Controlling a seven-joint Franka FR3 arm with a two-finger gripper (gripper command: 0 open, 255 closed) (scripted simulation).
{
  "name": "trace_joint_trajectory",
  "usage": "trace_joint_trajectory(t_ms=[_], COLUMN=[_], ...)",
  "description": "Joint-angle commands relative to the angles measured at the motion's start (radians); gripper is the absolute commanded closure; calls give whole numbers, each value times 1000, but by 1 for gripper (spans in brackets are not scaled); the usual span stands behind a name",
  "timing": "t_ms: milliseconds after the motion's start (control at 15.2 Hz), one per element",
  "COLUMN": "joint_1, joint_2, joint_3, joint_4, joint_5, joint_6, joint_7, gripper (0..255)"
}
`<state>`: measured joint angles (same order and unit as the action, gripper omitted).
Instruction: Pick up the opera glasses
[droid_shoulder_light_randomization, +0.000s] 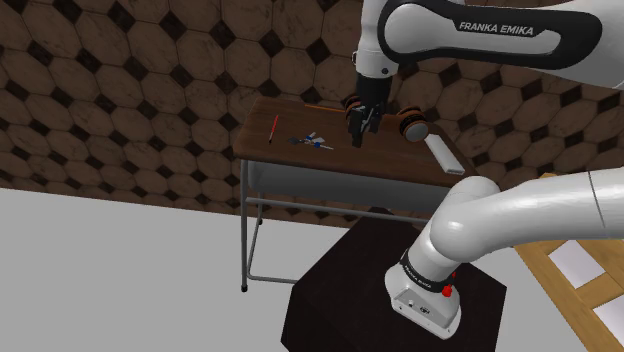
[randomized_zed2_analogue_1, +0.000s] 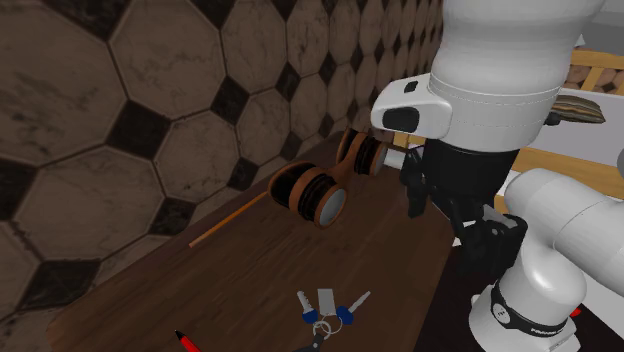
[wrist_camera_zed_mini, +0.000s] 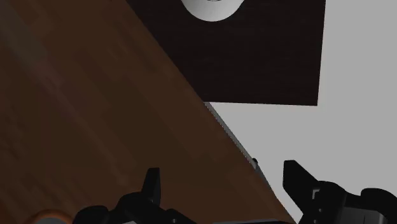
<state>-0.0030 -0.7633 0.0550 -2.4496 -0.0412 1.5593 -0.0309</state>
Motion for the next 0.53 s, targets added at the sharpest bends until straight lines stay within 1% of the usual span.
trace_joint_trajectory(t_ms=[0,264,462], joint_1=[0,-4,-5], joint_2=[0,-38,-39], joint_3=[0,-119,-212], joint_4=[0,-21,-16], joint_5=[0,-88,-150], joint_6=[0,33,67], joint_7=[0,-208,-363], gripper=[0,0,0])
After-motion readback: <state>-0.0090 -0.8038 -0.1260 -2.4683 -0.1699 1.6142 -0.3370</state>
